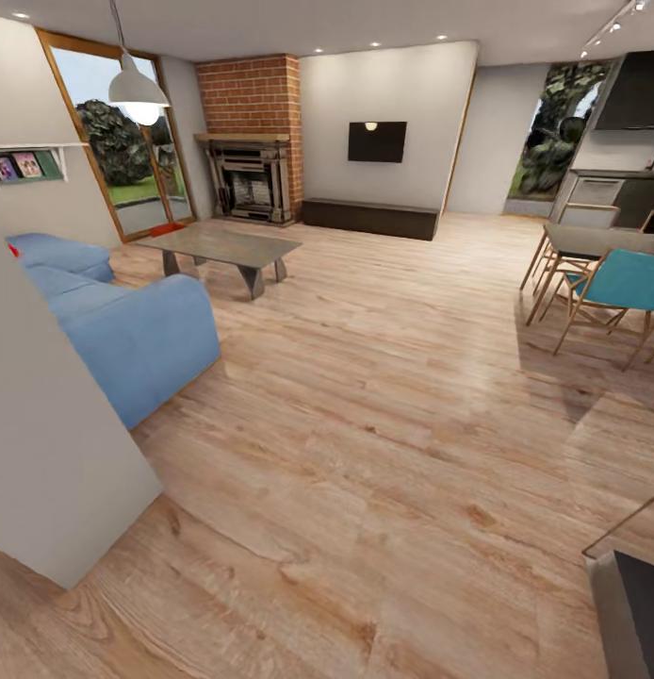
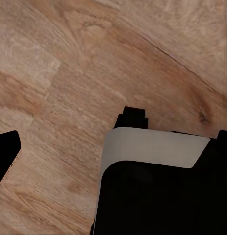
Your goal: Move the two storage containers from the living room to the garage. In the garage, place one container on the floor and stack the other container on top of it (either order is fine).
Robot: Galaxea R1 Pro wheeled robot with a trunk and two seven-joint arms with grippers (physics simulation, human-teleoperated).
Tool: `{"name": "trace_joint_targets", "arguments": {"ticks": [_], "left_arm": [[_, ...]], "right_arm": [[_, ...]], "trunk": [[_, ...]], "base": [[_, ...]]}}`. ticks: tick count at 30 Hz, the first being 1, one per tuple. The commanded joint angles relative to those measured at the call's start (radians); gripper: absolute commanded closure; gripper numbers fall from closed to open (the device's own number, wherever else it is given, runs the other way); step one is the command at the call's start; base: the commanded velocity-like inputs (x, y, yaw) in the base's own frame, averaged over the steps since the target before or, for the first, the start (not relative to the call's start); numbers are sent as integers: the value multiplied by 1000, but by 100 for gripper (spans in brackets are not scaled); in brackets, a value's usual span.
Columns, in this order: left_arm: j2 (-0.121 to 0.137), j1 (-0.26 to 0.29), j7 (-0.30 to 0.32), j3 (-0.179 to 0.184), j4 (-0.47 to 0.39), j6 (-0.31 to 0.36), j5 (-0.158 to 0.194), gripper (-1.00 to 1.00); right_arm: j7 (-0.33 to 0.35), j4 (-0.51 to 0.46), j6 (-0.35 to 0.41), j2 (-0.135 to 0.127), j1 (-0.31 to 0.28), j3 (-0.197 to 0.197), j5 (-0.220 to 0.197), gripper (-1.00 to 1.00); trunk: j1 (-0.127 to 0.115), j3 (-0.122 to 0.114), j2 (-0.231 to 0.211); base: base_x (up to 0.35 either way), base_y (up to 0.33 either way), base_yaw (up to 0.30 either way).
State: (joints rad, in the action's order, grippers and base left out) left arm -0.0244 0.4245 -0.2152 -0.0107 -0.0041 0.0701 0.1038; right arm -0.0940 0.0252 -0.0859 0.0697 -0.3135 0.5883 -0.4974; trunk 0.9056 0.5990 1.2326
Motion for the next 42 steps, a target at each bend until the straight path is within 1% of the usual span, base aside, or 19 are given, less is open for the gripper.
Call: {"name": "trace_joint_targets", "arguments": {"ticks": [1, 42], "left_arm": [[0, 0, -3, 0, 0, 2, 10, -100], [0, 0, -3, 0, 0, 4, 10, -100]], "right_arm": [[-1, 3, -5, 1, -1, 8, -9, -100], [-1, 3, -5, 1, -1, 8, -9, -100]], "trunk": [[1, 1, 0], [1, 1, 0]], "base": [[322, 0, -125], [322, 0, -5]]}}
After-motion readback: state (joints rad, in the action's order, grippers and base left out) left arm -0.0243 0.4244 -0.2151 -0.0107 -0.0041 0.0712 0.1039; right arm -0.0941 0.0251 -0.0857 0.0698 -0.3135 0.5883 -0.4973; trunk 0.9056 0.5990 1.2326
